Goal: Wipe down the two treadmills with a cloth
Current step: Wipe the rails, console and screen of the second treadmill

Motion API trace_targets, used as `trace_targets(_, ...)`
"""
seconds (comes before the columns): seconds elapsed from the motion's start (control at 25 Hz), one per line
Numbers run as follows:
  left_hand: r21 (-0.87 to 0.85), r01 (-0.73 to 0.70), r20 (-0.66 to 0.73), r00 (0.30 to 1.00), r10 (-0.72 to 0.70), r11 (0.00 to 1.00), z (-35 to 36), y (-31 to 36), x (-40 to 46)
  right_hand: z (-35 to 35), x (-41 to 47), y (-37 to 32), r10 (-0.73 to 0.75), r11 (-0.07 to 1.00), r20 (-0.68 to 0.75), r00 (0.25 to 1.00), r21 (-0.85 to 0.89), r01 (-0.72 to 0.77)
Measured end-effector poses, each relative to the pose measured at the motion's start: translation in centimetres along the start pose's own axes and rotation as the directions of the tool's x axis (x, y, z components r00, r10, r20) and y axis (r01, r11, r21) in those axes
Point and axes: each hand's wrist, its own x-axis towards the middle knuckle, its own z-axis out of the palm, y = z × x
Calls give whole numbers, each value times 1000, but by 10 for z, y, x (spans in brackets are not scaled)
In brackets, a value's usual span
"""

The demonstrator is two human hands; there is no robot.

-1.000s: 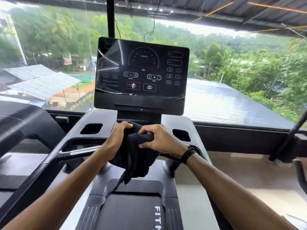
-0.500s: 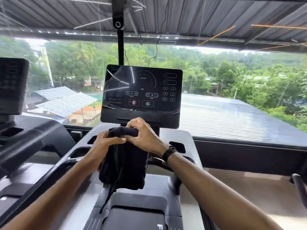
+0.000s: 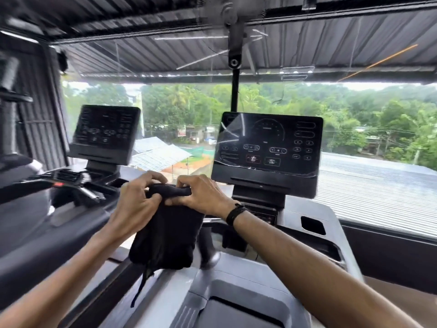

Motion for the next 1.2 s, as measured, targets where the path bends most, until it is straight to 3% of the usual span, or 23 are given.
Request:
trace_targets(0.12, 107, 18, -1, 1000, -18, 994, -72, -20, -25, 49, 15, -42, -106, 970, 170, 980, 235, 64)
trace_targets(0.2, 188, 65, -34, 998, -59, 980, -125, -43, -54, 95, 20, -75, -153, 954, 330, 931, 294, 53)
trace_targets(0.28, 218, 170, -96, 984, -152, 961, -176, -72, -88, 145, 23, -104, -186, 962, 406, 895, 261, 82)
trace_targets(0.6, 310, 525, -193, 851, -488, 792, -319, -156, -215, 282, 22, -236, -351, 935, 456, 818, 119, 334)
trace_targets(0.88, 384, 675, -247, 732, -635, 630, -355, -177, -243, 308, 40, -275, -365, 925, 468, 805, 84, 370)
trace_targets(1.2, 415, 647, -150, 742, -653, 640, -337, -188, -223, 295, 36, -251, -303, 946, 468, 830, 42, 322)
